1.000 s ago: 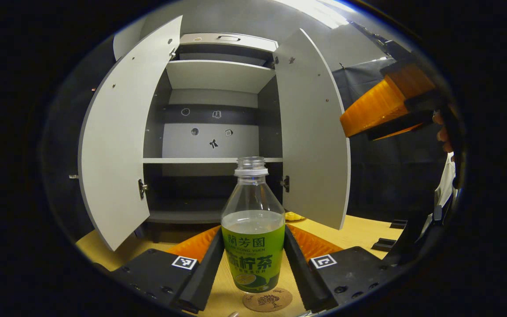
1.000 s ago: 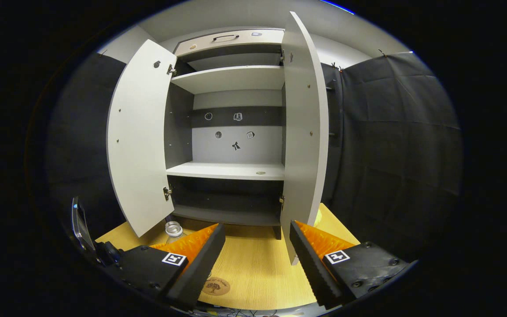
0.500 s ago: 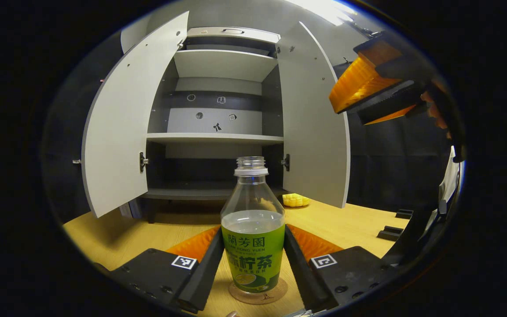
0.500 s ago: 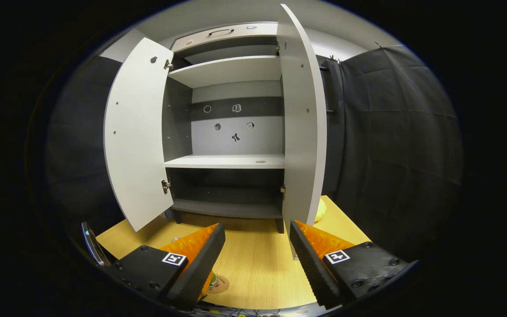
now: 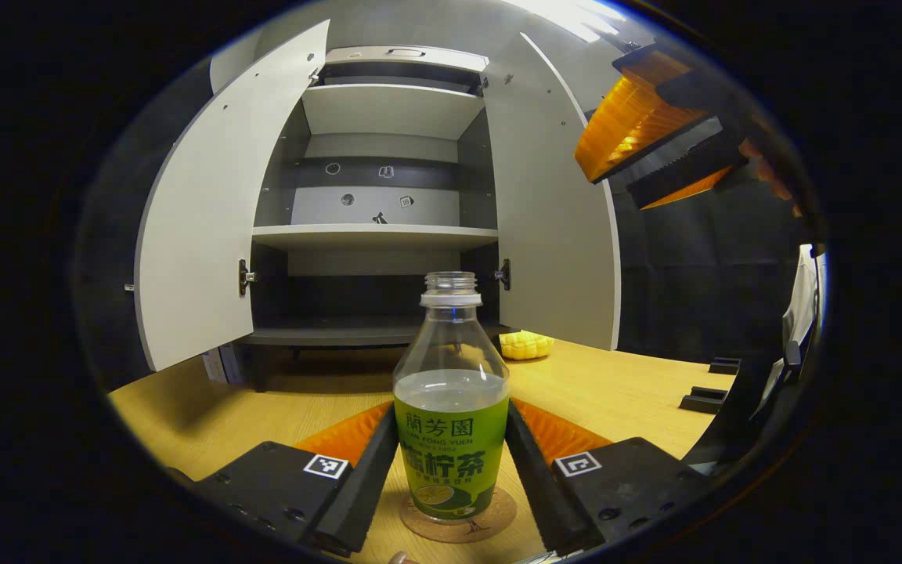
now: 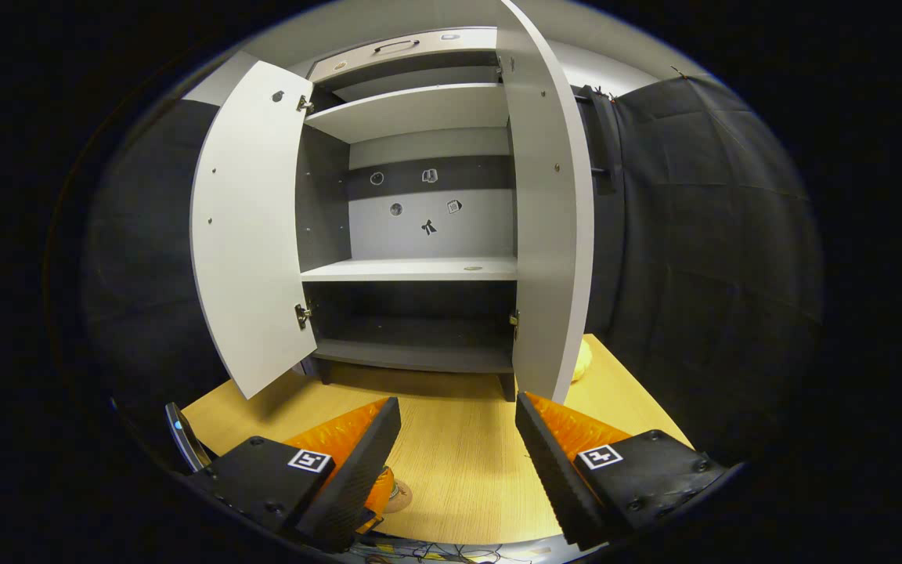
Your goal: Grasp the bottle in the cabinet with the left hand and place it on the coaster, then close the right door with the right hand and the left door with the left hand.
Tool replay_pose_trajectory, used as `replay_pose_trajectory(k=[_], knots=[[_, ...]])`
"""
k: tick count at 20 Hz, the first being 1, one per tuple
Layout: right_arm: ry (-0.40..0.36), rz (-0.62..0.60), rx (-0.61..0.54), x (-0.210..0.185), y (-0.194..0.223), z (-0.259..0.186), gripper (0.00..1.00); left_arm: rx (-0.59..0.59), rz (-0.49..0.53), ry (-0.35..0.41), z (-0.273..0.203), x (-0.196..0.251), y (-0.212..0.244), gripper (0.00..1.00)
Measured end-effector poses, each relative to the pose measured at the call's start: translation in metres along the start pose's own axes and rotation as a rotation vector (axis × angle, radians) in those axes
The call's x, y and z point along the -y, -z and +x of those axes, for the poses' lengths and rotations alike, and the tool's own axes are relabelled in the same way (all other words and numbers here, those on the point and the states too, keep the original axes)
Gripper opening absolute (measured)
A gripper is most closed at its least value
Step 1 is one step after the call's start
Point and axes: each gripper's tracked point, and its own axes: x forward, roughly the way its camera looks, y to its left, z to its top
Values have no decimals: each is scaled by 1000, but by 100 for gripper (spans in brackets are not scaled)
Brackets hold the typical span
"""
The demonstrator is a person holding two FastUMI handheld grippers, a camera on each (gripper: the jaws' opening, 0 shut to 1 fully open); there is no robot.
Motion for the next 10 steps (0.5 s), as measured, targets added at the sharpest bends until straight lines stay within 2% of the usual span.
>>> replay_pose_trajectory(k=[2, 3, 7, 10], knots=[[-3, -4, -6, 0, 1, 1, 98, -5, 4, -1, 0, 1, -2, 89], [-4, -1, -5, 1, -1, 1, 98, -6, 11, 1, 0, 1, -2, 99], [4, 7, 8, 5, -9, 0, 98, 6, 70, -6, 4, 0, -16, 98], [-20, 26, 5, 0, -17, -3, 98, 49, 120, -2, 7, -2, -48, 97]])
